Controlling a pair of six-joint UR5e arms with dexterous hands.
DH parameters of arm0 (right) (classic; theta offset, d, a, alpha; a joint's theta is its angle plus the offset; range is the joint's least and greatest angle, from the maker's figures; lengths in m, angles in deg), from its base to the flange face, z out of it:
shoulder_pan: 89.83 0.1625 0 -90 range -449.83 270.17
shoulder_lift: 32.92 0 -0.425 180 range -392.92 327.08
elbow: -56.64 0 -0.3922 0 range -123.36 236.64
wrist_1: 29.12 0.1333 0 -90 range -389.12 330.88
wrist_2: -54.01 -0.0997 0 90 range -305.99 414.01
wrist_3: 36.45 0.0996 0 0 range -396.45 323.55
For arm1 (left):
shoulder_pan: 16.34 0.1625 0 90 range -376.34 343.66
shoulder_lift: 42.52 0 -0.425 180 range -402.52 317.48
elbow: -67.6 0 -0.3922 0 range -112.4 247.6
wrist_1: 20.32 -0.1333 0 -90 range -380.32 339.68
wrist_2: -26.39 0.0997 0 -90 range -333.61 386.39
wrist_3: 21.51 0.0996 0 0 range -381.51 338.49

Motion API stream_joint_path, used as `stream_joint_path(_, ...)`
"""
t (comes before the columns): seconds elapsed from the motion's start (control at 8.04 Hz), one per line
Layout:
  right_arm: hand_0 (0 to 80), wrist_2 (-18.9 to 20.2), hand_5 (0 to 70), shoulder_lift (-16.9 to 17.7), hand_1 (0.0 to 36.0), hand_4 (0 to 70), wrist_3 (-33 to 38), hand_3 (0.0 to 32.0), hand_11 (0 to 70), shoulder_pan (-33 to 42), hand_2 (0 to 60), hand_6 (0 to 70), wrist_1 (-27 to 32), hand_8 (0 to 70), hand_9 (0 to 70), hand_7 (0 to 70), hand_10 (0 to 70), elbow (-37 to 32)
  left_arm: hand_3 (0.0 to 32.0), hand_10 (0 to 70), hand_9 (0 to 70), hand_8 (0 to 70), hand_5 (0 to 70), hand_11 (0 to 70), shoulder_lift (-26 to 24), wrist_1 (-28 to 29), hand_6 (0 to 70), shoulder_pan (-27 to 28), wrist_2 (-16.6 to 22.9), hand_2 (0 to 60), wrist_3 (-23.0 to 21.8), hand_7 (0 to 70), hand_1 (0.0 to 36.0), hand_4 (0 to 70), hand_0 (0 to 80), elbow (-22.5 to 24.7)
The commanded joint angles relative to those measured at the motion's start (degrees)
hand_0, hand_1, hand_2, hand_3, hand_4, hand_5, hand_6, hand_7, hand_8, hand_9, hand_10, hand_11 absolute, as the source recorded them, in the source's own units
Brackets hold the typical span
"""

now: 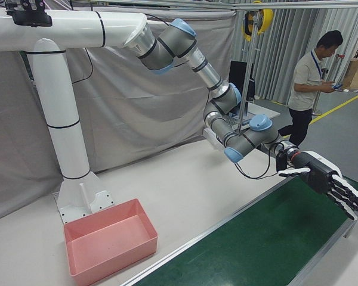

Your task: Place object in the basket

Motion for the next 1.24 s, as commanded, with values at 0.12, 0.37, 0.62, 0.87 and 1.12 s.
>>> stream_joint_path(0.12,0.0,0.0,0.0,0.0,0.0,0.0,0.0,0.0,0.0,0.0,0.0,0.0,0.0,0.0,0.0,0.0,0.0,0.0,0.0,5.3,0.1,0.0,7.1,9.5,0.1,0.1,1.4,-0.1,0.0,0.0,0.0,0.0,6.5,5.0,55.9,0.3)
stream_joint_path(0.37,0.0,0.0,0.0,0.0,0.0,0.0,0.0,0.0,0.0,0.0,0.0,0.0,0.0,0.0,0.0,0.0,0.0,0.0,0.0,5.1,0.0,0.0,7.3,9.2,0.1,0.1,1.4,-0.2,0.0,0.0,0.0,0.0,6.8,5.1,56.3,0.4)
stream_joint_path(0.62,0.0,0.0,0.0,0.0,0.0,0.0,0.0,0.0,0.0,0.0,0.0,0.0,0.0,0.0,0.0,0.0,0.0,0.0,0.0,5.1,0.2,0.0,7.5,9.4,0.1,0.1,1.4,-0.1,0.0,0.0,0.0,0.0,6.9,5.3,56.5,0.4)
stream_joint_path(0.87,0.0,0.0,0.0,0.0,0.0,0.0,0.0,0.0,0.0,0.0,0.0,0.0,0.0,0.0,0.0,0.0,0.0,0.0,0.0,5.2,0.0,0.0,7.4,9.5,0.1,0.1,1.4,-0.1,0.0,0.0,0.0,0.0,7.0,5.1,56.5,0.4)
stream_joint_path(1.12,0.0,0.0,0.0,0.0,0.0,0.0,0.0,0.0,0.0,0.0,0.0,0.0,0.0,0.0,0.0,0.0,0.0,0.0,0.0,5.2,0.0,0.0,7.3,9.5,0.1,0.1,1.4,-0.1,0.0,0.0,0.0,0.0,6.8,5.2,56.2,0.4)
